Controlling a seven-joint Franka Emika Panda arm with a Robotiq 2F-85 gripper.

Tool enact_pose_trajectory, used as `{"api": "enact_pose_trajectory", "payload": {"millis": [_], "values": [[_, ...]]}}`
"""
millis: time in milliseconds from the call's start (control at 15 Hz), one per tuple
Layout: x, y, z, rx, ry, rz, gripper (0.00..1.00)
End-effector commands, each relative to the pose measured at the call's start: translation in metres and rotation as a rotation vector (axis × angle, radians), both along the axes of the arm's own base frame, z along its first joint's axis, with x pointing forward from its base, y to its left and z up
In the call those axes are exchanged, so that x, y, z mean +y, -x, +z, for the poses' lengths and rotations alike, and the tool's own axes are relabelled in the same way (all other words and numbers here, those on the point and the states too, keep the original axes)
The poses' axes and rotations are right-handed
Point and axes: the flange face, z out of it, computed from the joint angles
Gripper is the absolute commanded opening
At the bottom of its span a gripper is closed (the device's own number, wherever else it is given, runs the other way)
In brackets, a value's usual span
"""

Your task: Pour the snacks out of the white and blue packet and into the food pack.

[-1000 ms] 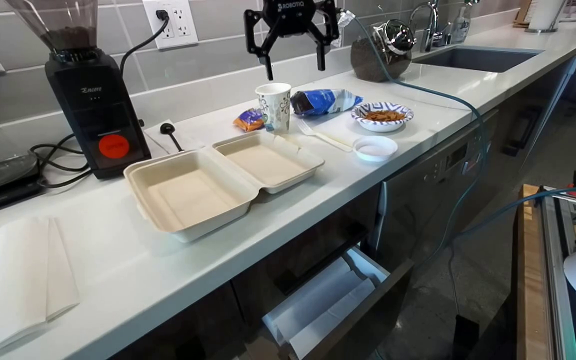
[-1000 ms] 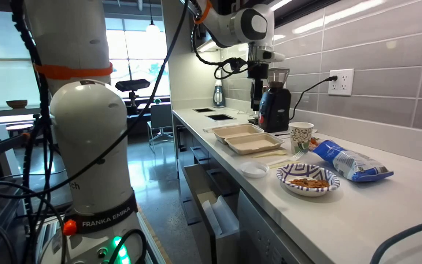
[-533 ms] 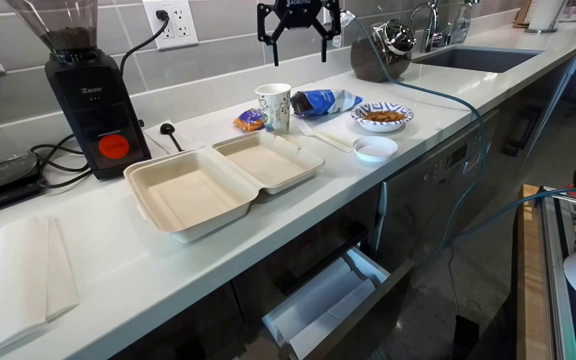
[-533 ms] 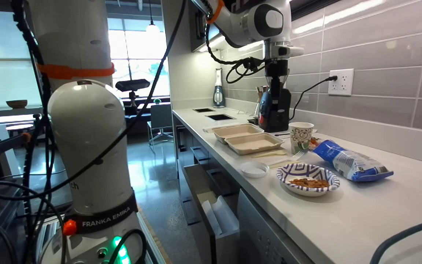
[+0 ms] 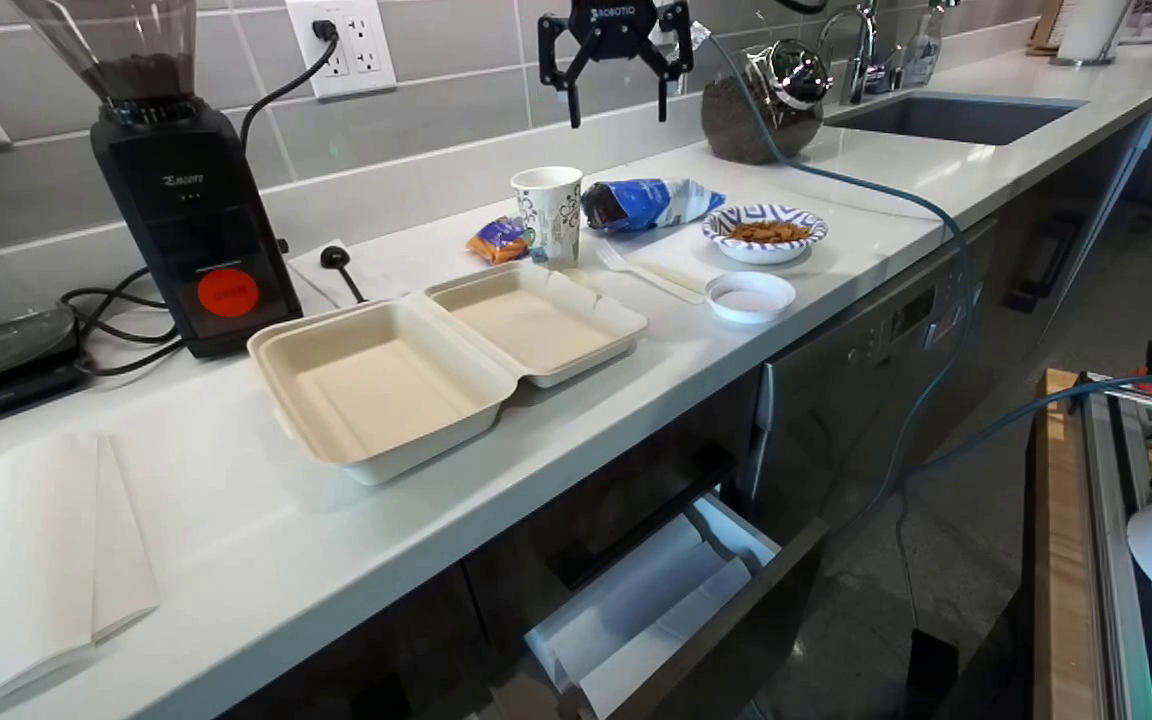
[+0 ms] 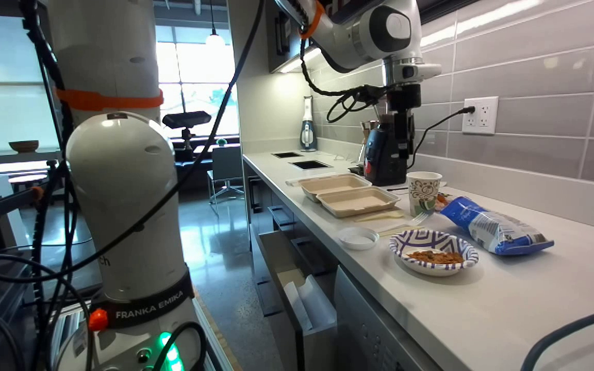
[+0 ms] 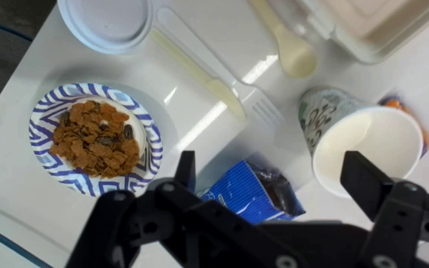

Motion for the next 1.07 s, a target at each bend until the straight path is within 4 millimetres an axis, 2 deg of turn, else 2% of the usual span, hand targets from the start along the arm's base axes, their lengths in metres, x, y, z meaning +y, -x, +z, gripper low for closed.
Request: {"api": "enact_pose_trajectory", "payload": {"millis": [0, 333, 533, 733, 1000], "values": [[-0.042, -0.027, -0.014, -0.046, 0.044, -0.114, 1.00], [-0.101, -0.043, -0.025, -0.086, 0.072, -0.239, 1.00], [-0.127, -0.046, -0.036, -0.070, 0.099, -0.275, 1.00], [-0.143, -0.049, -0.048, -0.046, 0.100, -0.311, 1.00], [-0.152, -0.053, -0.066, 0.000, 0.088, -0.367, 1.00]]}}
